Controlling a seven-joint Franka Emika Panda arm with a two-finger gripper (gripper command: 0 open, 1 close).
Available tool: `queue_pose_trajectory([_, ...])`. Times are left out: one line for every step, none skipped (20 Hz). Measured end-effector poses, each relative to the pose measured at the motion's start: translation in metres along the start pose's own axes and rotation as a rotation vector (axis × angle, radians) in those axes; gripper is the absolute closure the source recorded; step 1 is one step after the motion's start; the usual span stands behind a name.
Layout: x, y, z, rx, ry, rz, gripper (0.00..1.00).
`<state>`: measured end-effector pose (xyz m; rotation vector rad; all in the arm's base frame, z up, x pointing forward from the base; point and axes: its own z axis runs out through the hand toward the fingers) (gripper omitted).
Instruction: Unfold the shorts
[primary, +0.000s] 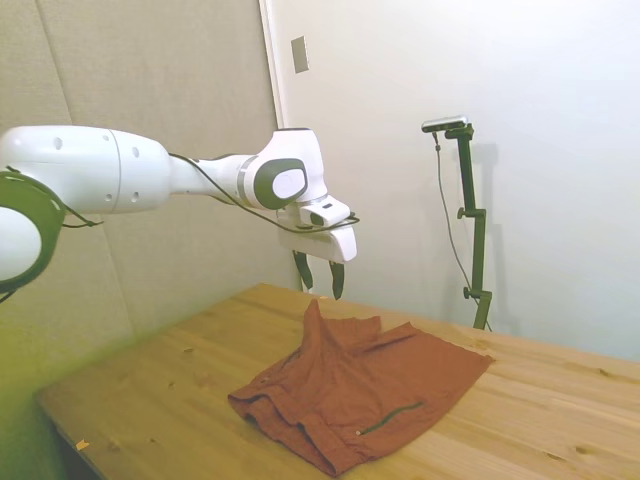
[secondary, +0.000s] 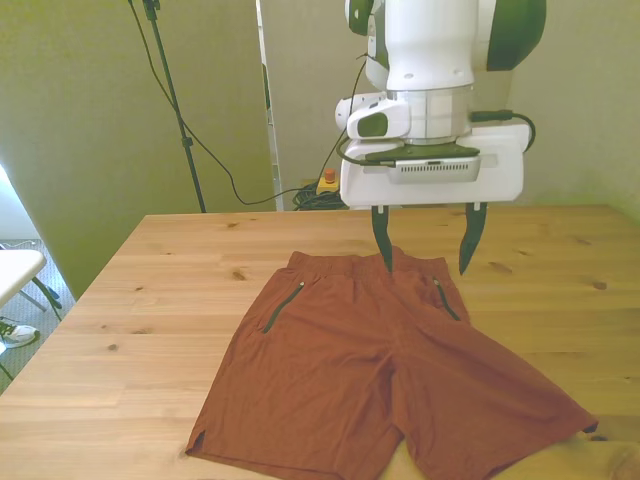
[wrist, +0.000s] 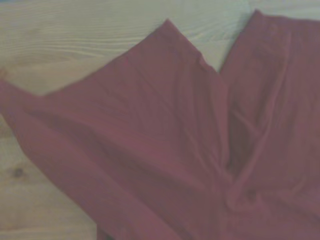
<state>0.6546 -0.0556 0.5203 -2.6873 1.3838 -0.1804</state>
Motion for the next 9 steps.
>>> queue_pose_trajectory([-0.007,0.008,-0.001,0.000,-0.006,-0.004,0.00])
queue_pose_trajectory([-0.013,0.017,-0.002,-0.004,-0.010,-0.009,0.00])
queue_pose_trajectory([-0.021,0.025,-0.003,-0.008,-0.020,-0.019,0.00])
queue_pose_trajectory([-0.029,0.035,-0.003,-0.013,-0.034,-0.033,0.00])
queue_pose_trajectory([-0.039,0.046,-0.003,-0.019,-0.049,-0.048,0.00])
queue_pose_trajectory([-0.050,0.056,-0.004,-0.026,-0.059,-0.060,0.00])
queue_pose_trajectory([-0.061,0.068,-0.005,-0.036,-0.064,-0.070,0.00])
queue_pose_trajectory([-0.072,0.079,-0.006,-0.043,-0.069,-0.075,0.00])
queue_pose_trajectory([-0.083,0.091,-0.008,-0.048,-0.072,-0.080,0.00])
